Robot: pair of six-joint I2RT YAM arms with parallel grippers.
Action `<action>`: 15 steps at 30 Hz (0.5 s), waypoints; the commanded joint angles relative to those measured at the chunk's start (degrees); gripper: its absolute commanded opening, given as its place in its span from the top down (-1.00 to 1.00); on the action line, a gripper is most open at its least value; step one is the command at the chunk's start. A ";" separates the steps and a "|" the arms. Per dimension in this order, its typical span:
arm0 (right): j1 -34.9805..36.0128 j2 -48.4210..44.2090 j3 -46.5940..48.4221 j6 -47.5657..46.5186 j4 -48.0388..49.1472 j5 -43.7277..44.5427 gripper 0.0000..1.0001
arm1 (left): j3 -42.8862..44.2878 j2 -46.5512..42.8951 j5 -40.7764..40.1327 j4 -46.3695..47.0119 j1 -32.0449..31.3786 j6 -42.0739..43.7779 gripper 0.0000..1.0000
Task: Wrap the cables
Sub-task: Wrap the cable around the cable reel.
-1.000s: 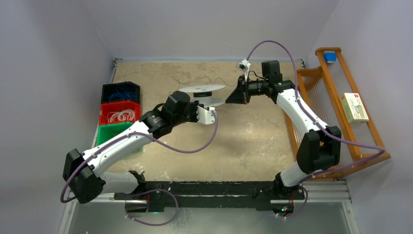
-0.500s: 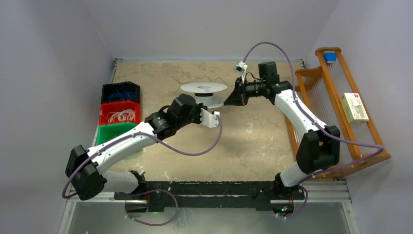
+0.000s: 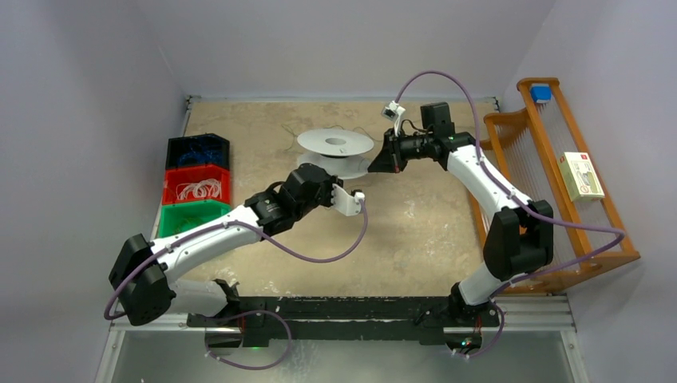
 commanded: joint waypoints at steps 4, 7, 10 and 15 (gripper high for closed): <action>0.27 -0.76 3.22 1.50 -1.72 -0.55 1.00 | -1.90 -0.82 -3.86 12.08 -0.47 3.33 1.00; 0.28 -0.20 4.71 1.14 -3.35 -0.58 1.00 | -2.10 -0.66 -3.71 12.66 -0.44 3.18 1.00; 0.30 -0.41 5.83 1.08 -4.22 -0.41 1.00 | -2.16 -0.37 -3.65 12.87 -0.43 3.28 1.00; 0.28 -0.19 6.27 1.11 -5.12 0.96 1.00 | -1.84 -0.23 -3.36 12.44 -0.47 2.89 1.00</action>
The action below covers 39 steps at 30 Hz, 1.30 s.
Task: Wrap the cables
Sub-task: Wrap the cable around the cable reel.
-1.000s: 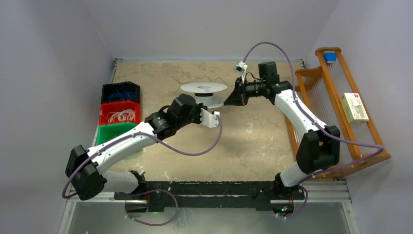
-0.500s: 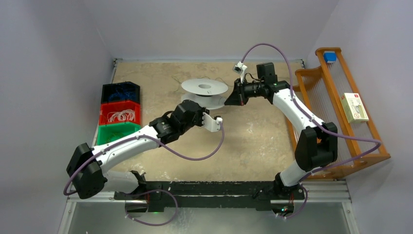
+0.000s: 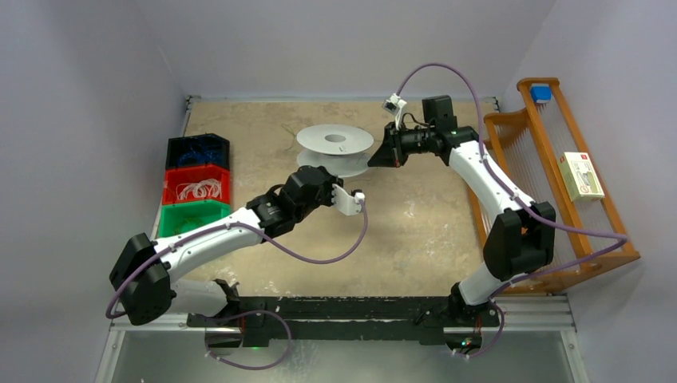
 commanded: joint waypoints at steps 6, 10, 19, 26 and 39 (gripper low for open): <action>0.27 0.24 3.09 -0.87 -5.23 2.30 1.00 | -1.10 -0.40 -3.00 9.05 -0.38 3.93 1.00; 0.30 0.98 3.82 -1.50 -6.99 4.37 1.00 | -3.00 -0.06 -4.65 12.09 -0.47 6.44 1.00; 0.44 3.80 3.89 -1.55 -7.07 5.98 1.00 | -3.43 0.41 -5.07 13.22 -1.22 6.90 1.00; 0.57 3.97 3.03 -1.39 -6.65 5.96 1.00 | -3.20 0.75 -4.83 13.59 -1.40 6.16 1.00; 3.65 4.25 2.87 -2.36 -7.54 8.60 1.00 | -3.57 1.11 -4.39 13.62 -1.74 5.62 1.00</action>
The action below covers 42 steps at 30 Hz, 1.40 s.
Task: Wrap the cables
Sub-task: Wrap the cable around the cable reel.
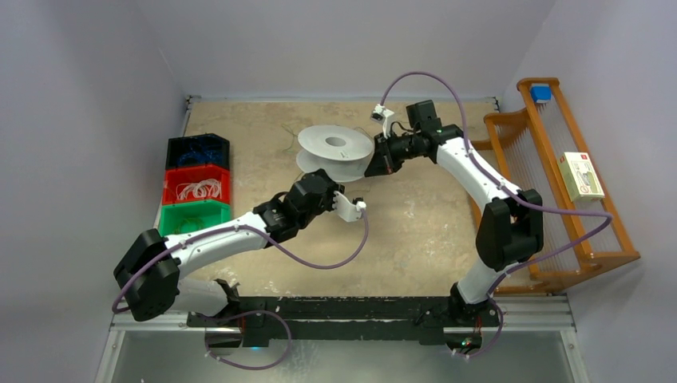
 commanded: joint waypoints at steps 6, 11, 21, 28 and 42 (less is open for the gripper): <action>0.68 -0.80 1.36 -1.66 -1.77 4.34 0.88 | 1.34 -0.71 -0.56 6.01 -0.43 -0.33 1.00; 0.68 -1.09 2.84 -2.72 -2.58 4.76 0.47 | 1.78 -0.77 -0.70 5.63 -0.44 -0.61 1.00; 0.68 -3.48 5.69 -7.22 -3.51 7.80 -0.01 | 2.84 -1.66 0.31 3.84 -0.37 -3.28 1.00; 0.72 -8.53 0.41 -5.07 6.81 8.69 -0.05 | 4.05 -2.03 1.26 2.47 -0.37 -5.75 1.00; 1.66 -13.50 -8.85 -4.23 17.34 7.82 0.39 | 7.23 -1.72 2.77 -0.16 -0.26 -10.22 1.00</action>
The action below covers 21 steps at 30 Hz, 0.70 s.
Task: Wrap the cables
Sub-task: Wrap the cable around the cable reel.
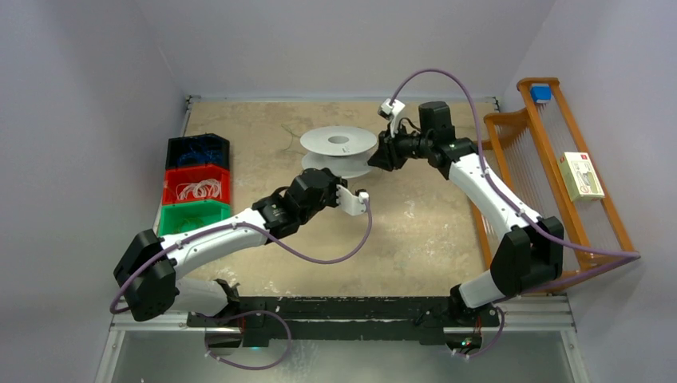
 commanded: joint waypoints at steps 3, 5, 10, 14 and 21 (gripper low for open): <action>0.83 -3.34 -4.16 1.12 7.76 0.30 0.47 | 3.22 -1.51 0.52 3.79 -0.15 -1.63 1.00; 0.89 -3.42 -4.86 1.55 9.34 0.26 0.53 | 3.23 -1.33 0.50 3.67 -0.15 -1.61 1.00; 0.87 -2.63 -4.60 1.31 9.42 -1.88 0.43 | 3.47 -1.28 0.50 3.44 -0.15 -1.92 1.00; 0.90 -2.94 -3.64 0.69 8.17 -1.29 0.09 | 3.45 -1.32 0.63 3.18 -0.16 -1.94 1.00; 0.82 -3.85 -5.23 2.15 10.95 1.15 0.25 | 3.87 -1.08 0.94 2.69 -0.17 -2.53 1.00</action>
